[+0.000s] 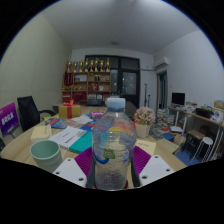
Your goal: Pour water
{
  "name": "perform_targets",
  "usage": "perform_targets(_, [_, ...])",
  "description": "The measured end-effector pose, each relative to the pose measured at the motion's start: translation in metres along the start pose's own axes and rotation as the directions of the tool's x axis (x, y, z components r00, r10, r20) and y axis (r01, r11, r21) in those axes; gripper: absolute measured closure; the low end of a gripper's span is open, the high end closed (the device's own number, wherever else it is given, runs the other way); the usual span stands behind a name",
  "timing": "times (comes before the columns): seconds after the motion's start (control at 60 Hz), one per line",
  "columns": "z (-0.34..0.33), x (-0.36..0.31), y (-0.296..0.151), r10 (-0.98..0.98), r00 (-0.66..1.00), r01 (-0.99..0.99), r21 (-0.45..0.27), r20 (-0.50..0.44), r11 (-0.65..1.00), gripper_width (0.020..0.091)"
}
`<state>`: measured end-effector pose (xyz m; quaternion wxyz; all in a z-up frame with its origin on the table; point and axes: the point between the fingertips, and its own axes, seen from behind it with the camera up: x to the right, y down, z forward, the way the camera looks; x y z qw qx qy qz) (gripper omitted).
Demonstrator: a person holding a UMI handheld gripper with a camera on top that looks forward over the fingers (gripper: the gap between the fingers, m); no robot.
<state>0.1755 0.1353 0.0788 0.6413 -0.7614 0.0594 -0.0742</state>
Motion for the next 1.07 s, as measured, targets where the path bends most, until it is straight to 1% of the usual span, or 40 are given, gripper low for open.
perform_targets(0.033, [-0.002,-0.002,0.000,-0.017,1.000,0.017,0.000,-0.002,1.000,0.0571])
perform_targets(0.05, [0.005,0.027,0.002,-0.019,1.000,0.019,0.001,0.008,1.000,0.0572])
perform_targets(0.067, [0.004,0.026,0.003,-0.017,1.000,0.017,0.002,0.005,1.000,0.0571])
perform_targets(0.083, [0.006,0.004,0.003,-0.012,1.000,0.012,0.000,-0.003,1.000,0.0571])
perform_targets(0.117, [0.005,0.001,0.004,-0.005,1.000,0.005,-0.004,-0.004,1.000,0.0567])
perform_targets(0.183, [0.002,0.005,0.003,-0.002,1.000,0.003,-0.030,0.005,1.000,0.0502])
perform_targets(0.25, [-0.003,0.003,0.001,0.005,1.000,-0.004,-0.076,0.008,0.997,0.0458])
perform_targets(0.283, [-0.007,0.005,0.004,0.006,1.000,-0.006,-0.103,-0.001,0.995,0.0405])
perform_targets(0.3, [-0.010,0.006,0.005,0.005,1.000,-0.006,-0.116,-0.007,0.993,0.0397])
perform_targets(0.35, [-0.018,0.010,0.009,0.012,1.000,-0.016,-0.146,-0.029,0.989,0.0287])
perform_targets(0.367, [-0.021,0.033,0.017,0.018,0.999,-0.023,-0.149,-0.029,0.989,0.0243])
perform_targets(0.383, [-0.028,0.015,0.010,0.025,0.999,-0.031,-0.156,-0.040,0.987,0.0247])
perform_targets(0.467, [-0.056,0.011,0.006,0.046,0.998,-0.053,-0.173,-0.047,0.983,0.0247])
perform_targets(0.483, [-0.059,0.027,0.012,0.048,0.998,-0.054,-0.173,-0.040,0.983,0.0249])
perform_targets(0.533, [-0.085,0.007,0.001,0.051,0.997,-0.059,-0.185,-0.050,0.981,0.0251])
perform_targets(0.617, [-0.126,-0.007,-0.018,0.043,0.998,-0.051,-0.182,-0.048,0.982,0.0255])
perform_targets(0.633, [-0.132,0.005,-0.016,0.042,0.998,-0.049,-0.177,-0.046,0.983,0.0256])
perform_targets(0.717, [-0.184,-0.012,-0.041,0.040,0.997,-0.049,-0.155,-0.061,0.987,0.0257])
perform_targets(0.783, [-0.223,-0.019,-0.052,0.053,0.995,-0.066,-0.160,-0.082,0.985,0.0255])
perform_targets(0.917, [-0.308,-0.042,-0.074,0.075,0.991,-0.091,-0.150,-0.109,0.985,0.0256])
perform_targets(1.067, [-0.399,-0.064,-0.086,0.087,0.986,-0.112,-0.175,-0.140,0.978,0.0256])
